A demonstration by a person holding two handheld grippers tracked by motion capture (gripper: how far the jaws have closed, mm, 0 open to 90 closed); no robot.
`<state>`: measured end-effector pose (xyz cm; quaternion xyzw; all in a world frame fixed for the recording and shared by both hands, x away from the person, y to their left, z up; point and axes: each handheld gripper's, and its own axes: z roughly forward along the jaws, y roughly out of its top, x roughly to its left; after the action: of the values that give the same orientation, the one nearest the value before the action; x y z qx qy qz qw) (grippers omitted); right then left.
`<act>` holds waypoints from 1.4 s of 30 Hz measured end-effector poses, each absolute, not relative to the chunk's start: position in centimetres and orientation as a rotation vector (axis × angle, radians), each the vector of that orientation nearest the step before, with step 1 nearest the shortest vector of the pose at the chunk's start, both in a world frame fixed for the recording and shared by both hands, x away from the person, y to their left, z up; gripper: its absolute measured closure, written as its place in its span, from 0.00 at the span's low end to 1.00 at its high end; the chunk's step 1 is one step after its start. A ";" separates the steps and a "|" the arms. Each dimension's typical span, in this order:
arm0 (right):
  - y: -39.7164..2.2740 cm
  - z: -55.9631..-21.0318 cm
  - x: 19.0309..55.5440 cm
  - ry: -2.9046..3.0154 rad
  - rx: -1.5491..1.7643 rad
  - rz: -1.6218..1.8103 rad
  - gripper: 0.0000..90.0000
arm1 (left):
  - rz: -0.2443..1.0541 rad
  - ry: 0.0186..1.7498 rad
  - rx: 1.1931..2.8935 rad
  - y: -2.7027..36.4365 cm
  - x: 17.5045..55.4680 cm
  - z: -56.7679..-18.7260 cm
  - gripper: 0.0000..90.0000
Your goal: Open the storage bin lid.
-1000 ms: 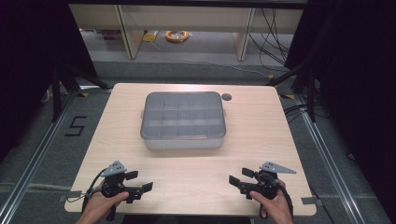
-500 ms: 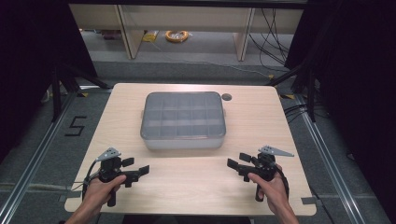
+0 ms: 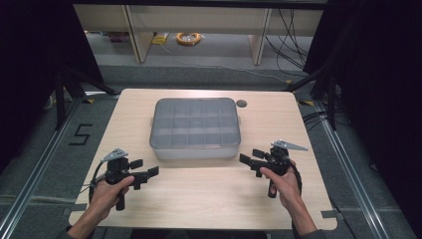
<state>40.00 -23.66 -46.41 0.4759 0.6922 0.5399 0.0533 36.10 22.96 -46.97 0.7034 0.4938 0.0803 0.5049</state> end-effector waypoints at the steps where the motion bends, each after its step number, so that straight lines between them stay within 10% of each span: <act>1: -23.5 -46.4 40.1 2.094 1.474 1.628 0.28 | 0.195 1.196 1.698 22.9 36.2 -46.9 0.18; 42: -22.7 -45.2 50.4 2.033 1.572 1.594 0.40 | 0.200 1.368 1.589 23.7 48.2 -45.4 0.25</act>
<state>50.39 -22.69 -45.18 0.5187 0.6712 0.5263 0.0586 48.20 23.72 -45.43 0.6555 0.5645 0.0827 0.4948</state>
